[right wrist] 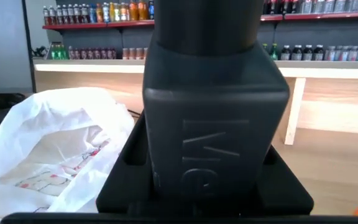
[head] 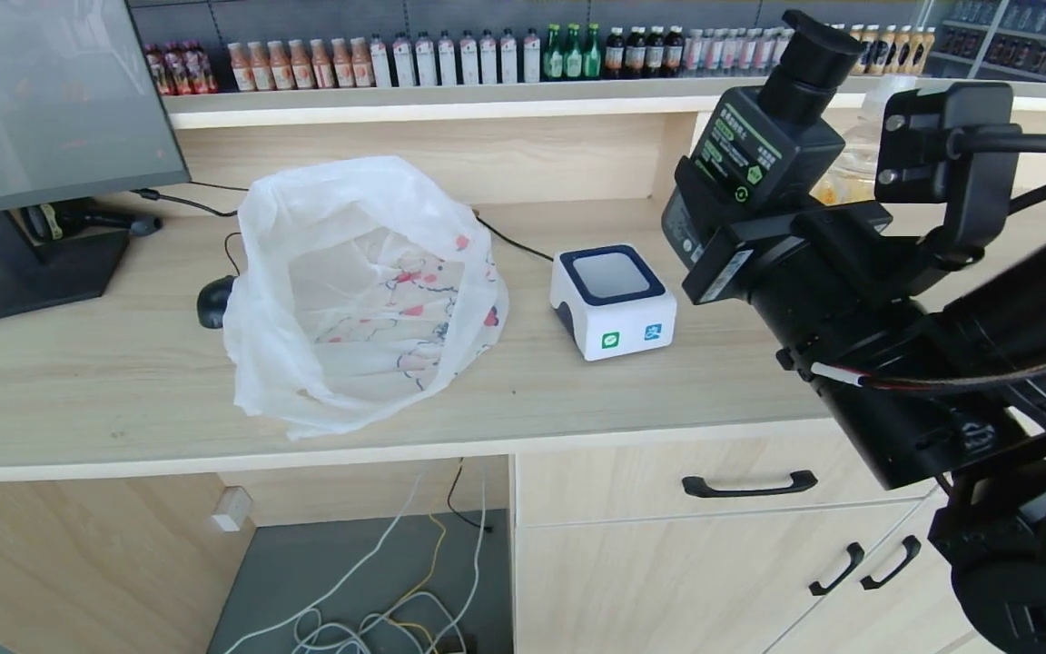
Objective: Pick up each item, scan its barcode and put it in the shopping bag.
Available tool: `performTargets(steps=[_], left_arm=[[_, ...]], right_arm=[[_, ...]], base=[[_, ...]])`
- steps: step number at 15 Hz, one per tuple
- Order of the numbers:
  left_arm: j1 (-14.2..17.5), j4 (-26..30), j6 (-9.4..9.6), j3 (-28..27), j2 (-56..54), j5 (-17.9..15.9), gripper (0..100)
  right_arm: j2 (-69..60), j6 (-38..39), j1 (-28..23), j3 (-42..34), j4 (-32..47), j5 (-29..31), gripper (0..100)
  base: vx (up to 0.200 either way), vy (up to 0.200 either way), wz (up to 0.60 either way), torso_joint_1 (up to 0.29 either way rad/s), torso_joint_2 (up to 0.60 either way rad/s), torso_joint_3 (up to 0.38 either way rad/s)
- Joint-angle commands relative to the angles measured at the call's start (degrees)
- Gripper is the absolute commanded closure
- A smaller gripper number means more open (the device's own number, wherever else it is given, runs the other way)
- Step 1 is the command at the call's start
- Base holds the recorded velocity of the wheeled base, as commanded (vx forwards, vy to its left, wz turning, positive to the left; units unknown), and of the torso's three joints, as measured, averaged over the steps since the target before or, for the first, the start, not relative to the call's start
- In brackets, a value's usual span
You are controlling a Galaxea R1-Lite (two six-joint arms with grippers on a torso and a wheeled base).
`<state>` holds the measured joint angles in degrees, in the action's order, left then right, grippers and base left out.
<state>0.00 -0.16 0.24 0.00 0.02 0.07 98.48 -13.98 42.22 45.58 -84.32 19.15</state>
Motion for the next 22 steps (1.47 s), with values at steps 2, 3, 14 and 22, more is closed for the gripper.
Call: performTargets(steps=[2,3,14,22], left_arm=[[0.0,0.0,0.02,0.0,0.0,0.0,0],[0.0,-0.1,-0.07,0.0,0.0,0.0,0],[0.0,0.0,0.02,0.0,0.0,0.0,0],[0.0,0.0,0.02,0.0,0.0,0.0,0]], right_arm=[[0.3,-1.7,0.4,0.5,0.1,0.0,100],[0.3,-2.5,0.3,0.6,0.3,0.1,100],[0.1,-25.6,-3.2,15.3,16.3,-8.7,100],[4.6,-32.1,-16.0,17.9,16.6,-36.1,100]], base=[[0.0,0.1,0.0,0.001,0.0,0.001],[0.0,0.0,0.0,0.0,0.0,0.0],[0.0,0.0,0.0,0.0,0.0,0.0],[0.0,0.0,0.0,0.0,0.0,0.0]])
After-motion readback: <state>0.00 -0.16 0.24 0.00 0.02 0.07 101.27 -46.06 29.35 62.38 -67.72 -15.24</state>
